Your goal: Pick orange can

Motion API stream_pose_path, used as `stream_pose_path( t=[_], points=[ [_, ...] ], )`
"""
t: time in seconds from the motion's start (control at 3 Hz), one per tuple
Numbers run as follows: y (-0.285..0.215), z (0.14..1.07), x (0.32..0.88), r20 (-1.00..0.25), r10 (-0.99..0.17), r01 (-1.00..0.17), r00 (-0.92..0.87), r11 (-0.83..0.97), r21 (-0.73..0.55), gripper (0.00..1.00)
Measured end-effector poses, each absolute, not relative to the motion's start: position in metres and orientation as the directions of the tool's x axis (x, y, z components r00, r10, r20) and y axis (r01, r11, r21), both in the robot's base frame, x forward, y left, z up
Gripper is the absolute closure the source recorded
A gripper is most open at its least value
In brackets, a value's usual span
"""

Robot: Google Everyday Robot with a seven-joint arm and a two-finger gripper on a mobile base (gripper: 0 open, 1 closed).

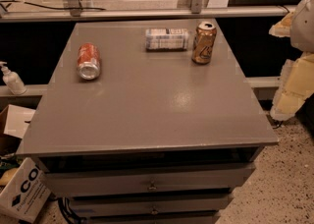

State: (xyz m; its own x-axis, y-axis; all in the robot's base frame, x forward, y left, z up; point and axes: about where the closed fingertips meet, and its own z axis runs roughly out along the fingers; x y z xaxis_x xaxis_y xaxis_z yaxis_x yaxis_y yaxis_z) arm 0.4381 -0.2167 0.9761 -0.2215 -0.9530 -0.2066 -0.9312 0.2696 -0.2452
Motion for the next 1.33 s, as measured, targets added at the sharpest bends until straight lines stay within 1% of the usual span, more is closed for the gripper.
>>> stream_pose_path(
  t=[0.33,0.67,1.33],
  points=[
    [-0.217,0.976,0.438,-0.207,-0.953,-0.931,-0.222,0.27,-0.245,0.0],
    [-0.212,0.972,0.444,-0.252,-0.94,-0.923,-0.231,0.294,-0.25,0.0],
    [-0.206,0.952,0.502,-0.387,-0.875,-0.871,-0.293,0.411,-0.27,0.0]
  ],
)
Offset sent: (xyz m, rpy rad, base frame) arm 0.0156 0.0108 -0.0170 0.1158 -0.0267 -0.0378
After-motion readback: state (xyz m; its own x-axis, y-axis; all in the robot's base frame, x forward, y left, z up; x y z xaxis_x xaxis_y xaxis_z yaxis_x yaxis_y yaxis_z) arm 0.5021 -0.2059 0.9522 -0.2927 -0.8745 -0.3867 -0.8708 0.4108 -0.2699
